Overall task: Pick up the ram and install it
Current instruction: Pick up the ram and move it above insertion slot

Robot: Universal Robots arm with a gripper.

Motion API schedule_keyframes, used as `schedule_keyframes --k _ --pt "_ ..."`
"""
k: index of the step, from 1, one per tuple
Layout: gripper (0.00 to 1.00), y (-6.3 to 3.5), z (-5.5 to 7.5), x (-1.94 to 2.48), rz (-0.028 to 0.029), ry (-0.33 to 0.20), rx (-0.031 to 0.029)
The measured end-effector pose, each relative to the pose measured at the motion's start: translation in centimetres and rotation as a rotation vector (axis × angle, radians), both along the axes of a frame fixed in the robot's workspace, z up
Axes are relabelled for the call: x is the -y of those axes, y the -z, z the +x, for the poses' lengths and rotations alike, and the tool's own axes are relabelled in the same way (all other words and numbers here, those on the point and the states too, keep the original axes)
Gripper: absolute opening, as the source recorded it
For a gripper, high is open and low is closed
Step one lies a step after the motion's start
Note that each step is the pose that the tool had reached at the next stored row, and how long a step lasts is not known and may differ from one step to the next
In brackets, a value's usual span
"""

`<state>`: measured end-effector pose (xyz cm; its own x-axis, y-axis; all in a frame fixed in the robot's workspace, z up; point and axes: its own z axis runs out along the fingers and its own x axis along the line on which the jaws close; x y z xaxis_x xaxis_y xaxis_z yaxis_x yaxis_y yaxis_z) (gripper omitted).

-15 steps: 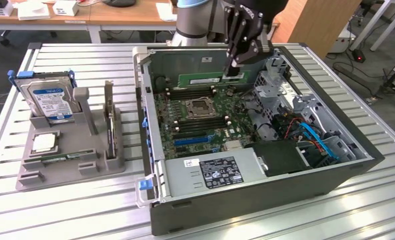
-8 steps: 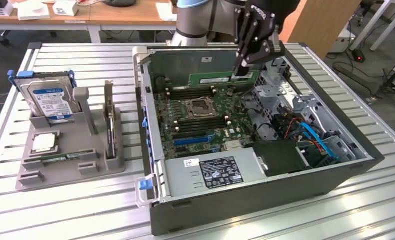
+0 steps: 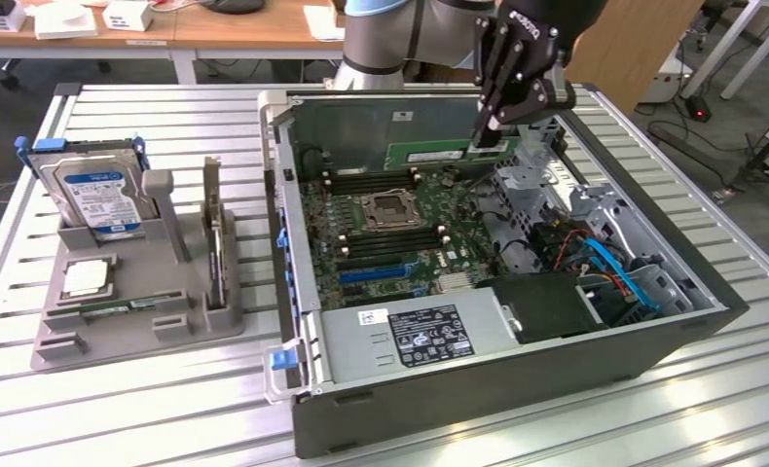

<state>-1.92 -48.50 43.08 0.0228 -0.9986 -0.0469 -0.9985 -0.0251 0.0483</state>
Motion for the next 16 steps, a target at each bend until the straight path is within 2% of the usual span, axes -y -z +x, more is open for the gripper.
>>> schedule_keyframes --k 4,11,16 --pt "0.11 0.0 0.63 0.0 -0.0001 0.001 -0.0011" --pt "0.11 0.01 0.64 -0.01 0.0001 0.001 -0.001" --pt "0.11 0.0 0.64 -0.44 -0.0004 0.002 -0.0011"
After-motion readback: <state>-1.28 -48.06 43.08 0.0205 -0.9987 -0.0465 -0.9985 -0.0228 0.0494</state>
